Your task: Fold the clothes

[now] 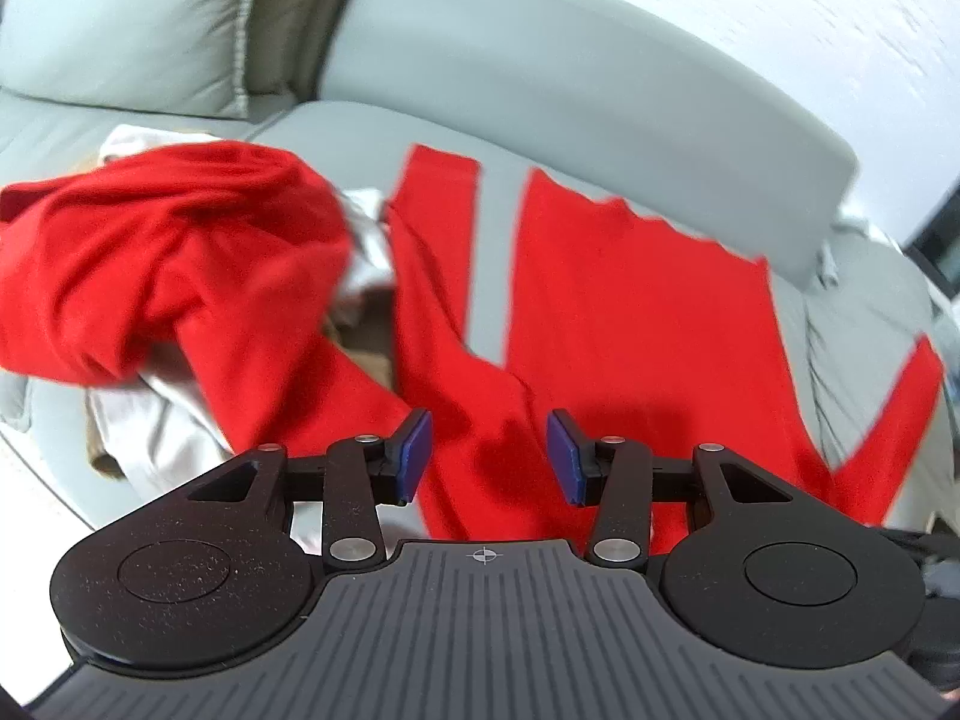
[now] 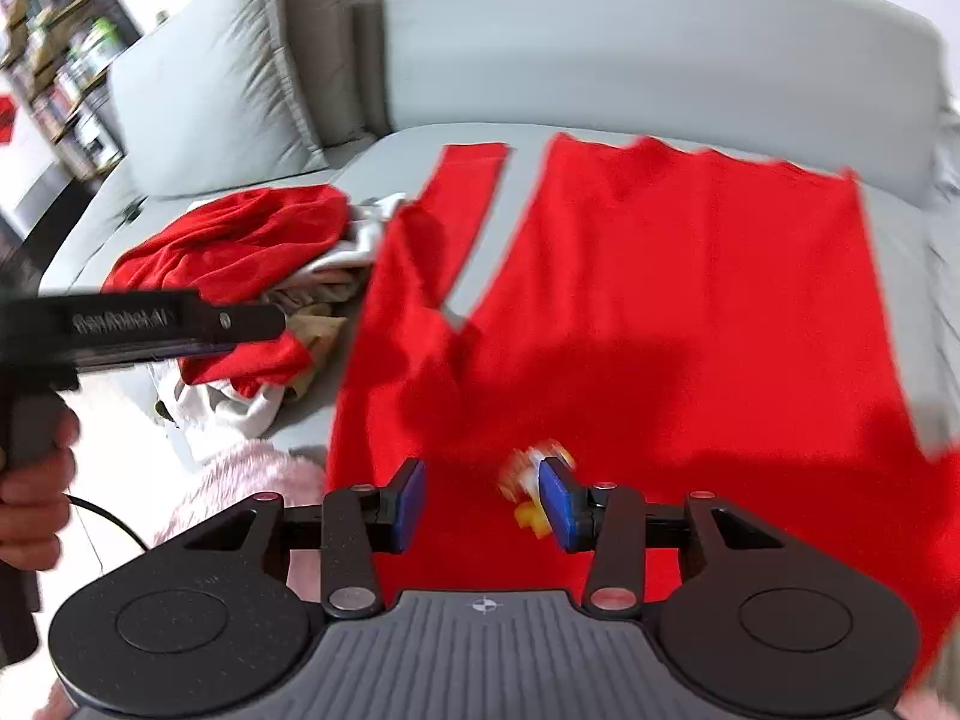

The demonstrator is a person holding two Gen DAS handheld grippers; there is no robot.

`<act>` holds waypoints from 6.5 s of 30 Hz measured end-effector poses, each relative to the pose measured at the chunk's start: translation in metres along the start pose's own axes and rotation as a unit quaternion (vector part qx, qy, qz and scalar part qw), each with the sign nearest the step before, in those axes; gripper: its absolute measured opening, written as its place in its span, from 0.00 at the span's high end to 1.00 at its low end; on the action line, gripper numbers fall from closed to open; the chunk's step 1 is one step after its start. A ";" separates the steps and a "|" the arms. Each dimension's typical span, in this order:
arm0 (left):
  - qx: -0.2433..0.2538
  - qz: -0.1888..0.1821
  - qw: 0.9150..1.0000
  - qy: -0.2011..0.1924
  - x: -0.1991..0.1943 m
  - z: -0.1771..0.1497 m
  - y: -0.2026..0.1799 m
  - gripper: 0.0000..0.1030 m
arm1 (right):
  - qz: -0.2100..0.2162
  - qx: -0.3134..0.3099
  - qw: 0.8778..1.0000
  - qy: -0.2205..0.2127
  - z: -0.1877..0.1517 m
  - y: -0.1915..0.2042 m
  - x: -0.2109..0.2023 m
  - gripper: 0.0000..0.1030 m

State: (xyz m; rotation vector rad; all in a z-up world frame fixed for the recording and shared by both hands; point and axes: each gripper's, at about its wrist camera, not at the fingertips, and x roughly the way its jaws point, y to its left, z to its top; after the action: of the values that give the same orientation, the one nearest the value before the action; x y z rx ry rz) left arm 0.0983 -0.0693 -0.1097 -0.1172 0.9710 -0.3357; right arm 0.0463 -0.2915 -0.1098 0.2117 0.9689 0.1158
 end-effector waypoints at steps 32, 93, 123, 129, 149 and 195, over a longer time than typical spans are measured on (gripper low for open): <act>-0.006 0.019 1.000 0.010 0.091 0.095 0.066 0.62 | 0.063 0.076 0.994 -0.050 0.137 -0.013 0.150 0.95; 0.298 -0.083 0.940 -0.142 -0.054 0.027 -0.048 0.49 | 0.283 0.183 0.932 -0.133 0.077 -0.036 -0.133 0.94; 0.505 -0.116 0.799 -0.304 -0.120 -0.016 -0.120 0.47 | 0.363 0.143 0.912 -0.124 0.030 -0.058 -0.183 0.92; 0.519 -0.121 0.792 -0.299 -0.112 -0.023 -0.121 0.66 | 0.360 0.161 0.911 -0.117 0.034 -0.058 -0.172 0.89; 0.201 -0.066 0.964 -0.159 -0.104 0.107 -0.066 0.92 | 0.285 0.210 0.929 -0.105 -0.008 -0.048 -0.159 0.23; -0.004 0.255 0.967 -0.010 0.086 0.223 0.170 0.34 | 0.102 0.191 0.975 0.045 -0.059 -0.002 -0.088 0.24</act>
State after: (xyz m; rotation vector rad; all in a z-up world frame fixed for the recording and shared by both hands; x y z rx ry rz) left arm 0.3652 0.0508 -0.0942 0.1229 0.9468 0.1424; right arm -0.0514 -0.3033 -0.0718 0.6648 1.0525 0.1267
